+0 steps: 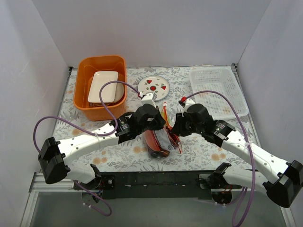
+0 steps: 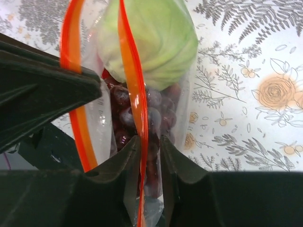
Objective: Open the zip-top bag and remove the fake food
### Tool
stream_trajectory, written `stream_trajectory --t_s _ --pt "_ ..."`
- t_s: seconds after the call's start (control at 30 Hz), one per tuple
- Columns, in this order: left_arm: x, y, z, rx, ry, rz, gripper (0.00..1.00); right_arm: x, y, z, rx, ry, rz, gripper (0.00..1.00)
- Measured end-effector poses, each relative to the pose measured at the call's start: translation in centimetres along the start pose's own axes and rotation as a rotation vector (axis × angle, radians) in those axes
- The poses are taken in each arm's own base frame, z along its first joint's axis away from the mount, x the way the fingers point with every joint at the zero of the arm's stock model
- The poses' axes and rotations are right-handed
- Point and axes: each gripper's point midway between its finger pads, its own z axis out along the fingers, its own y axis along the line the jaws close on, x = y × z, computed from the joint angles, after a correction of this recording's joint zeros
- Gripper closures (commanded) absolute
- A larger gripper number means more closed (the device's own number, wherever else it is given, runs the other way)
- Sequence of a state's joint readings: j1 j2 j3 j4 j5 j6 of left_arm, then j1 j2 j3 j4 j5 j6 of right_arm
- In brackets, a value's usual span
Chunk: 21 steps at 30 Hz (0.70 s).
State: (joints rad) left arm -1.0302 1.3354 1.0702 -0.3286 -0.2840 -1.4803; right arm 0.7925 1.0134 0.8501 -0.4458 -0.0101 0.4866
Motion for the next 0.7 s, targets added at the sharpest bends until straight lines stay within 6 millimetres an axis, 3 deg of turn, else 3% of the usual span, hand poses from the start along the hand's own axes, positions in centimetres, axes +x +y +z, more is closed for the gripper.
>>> stream_trajectory --t_s 0.13,0.33,0.57,0.7 --pt "0.1 -0.1 0.0 0.008 0.010 0.003 1.00 0.5 -1.0 -0.3 0.049 0.013 -0.013 0.99" --pt "0.6 -0.3 -0.4 0.026 0.035 0.017 1.00 0.5 -3.0 -1.5 0.152 -0.014 -0.011 0.99" --pt "2.0 0.6 -1.5 0.041 0.077 0.023 1.00 -0.1 -4.2 -3.5 0.215 -0.098 0.033 0.91" --pt "2.3 0.6 -1.9 0.053 0.090 0.023 1.00 0.3 -4.2 -3.1 0.216 -0.070 0.033 0.77"
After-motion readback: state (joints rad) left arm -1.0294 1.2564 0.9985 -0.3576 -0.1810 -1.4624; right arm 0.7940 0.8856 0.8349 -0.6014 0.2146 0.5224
